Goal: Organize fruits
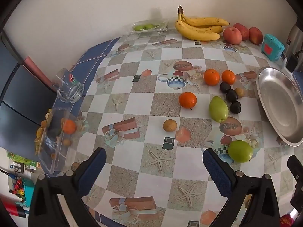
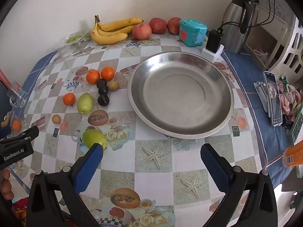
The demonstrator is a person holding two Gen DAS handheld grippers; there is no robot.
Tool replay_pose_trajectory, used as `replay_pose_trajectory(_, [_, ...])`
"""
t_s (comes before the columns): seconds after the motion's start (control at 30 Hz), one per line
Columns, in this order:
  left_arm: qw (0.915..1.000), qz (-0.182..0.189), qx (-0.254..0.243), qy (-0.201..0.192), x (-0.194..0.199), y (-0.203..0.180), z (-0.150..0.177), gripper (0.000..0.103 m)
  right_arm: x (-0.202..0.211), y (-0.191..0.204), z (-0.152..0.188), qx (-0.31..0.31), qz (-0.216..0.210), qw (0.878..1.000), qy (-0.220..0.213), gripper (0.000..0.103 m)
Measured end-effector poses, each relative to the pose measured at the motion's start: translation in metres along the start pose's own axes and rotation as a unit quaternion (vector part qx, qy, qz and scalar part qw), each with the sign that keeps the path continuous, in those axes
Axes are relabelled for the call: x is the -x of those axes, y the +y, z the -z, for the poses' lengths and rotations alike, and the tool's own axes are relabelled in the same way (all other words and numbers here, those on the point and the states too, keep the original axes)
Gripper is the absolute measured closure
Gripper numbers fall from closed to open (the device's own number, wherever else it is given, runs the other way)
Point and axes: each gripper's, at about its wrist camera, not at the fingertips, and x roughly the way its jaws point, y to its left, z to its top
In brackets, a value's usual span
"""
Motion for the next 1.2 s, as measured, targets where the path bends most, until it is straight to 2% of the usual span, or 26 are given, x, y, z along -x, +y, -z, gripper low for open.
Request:
replay_pose_trajectory(0.7, [0.9999,0.007,0.009,0.004,-0.0011,0.0025,0.0022,0.0,0.0092,0.0033,0.0024,0.008,-0.005,1.0,-0.029,0.0])
replay_pose_trajectory(1.2, [0.9999,0.007,0.009,0.004,-0.0012,0.0025,0.0024,0.0,0.0105,0.004,0.0023,0.007,-0.005,0.999,-0.031,0.001])
